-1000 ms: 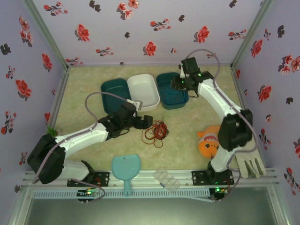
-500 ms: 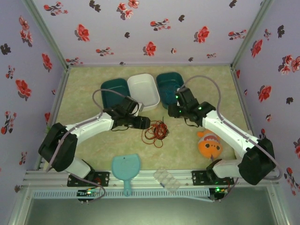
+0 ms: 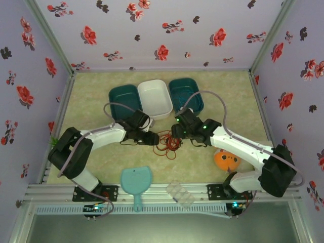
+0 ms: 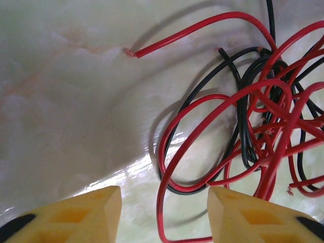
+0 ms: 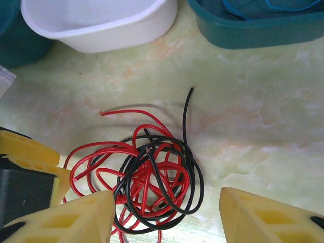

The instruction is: Untangle the cables

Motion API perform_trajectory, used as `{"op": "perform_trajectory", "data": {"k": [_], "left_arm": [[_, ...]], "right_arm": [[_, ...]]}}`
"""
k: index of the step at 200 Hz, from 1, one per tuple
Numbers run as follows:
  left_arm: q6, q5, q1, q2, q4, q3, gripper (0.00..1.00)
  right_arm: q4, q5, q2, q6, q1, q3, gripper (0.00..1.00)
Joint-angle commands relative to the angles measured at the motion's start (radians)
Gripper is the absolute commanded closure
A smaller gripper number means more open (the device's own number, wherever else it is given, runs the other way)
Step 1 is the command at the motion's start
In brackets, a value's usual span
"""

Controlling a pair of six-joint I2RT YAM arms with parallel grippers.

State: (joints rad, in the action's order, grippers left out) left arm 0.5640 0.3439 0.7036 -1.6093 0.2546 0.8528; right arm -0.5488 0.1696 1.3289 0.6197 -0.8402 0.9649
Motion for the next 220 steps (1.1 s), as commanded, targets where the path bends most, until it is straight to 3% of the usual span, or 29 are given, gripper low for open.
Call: {"op": "perform_trajectory", "data": {"k": [1, 50, 81, 93, 131, 220], "left_arm": [[0.041, 0.051, -0.003, -0.021, -0.085, -0.019, 0.55], [0.071, 0.065, -0.002, -0.053, -0.138, -0.038, 0.66], [0.077, 0.065, -0.002, -0.061, -0.140, -0.043, 0.82], [0.080, 0.064, -0.003, -0.055, -0.137, -0.044, 0.89], [0.073, 0.064, -0.003, -0.030, -0.108, -0.036, 1.00], [-0.009, 0.064, -0.002, 0.096, 0.040, 0.002, 1.00]], "right_arm": [[0.009, 0.029, 0.024, 0.037, -0.022, -0.010, 0.38], [0.018, 0.016, 0.101, 0.030, -0.047, 0.022, 0.22], [0.021, 0.014, 0.149, 0.023, -0.050, 0.040, 0.11], [0.019, 0.016, 0.167, 0.023, -0.050, 0.048, 0.01], [0.028, 0.015, 0.216, 0.023, -0.050, 0.067, 0.01], [-0.012, 0.084, 0.329, 0.064, -0.044, 0.055, 0.01]]}}
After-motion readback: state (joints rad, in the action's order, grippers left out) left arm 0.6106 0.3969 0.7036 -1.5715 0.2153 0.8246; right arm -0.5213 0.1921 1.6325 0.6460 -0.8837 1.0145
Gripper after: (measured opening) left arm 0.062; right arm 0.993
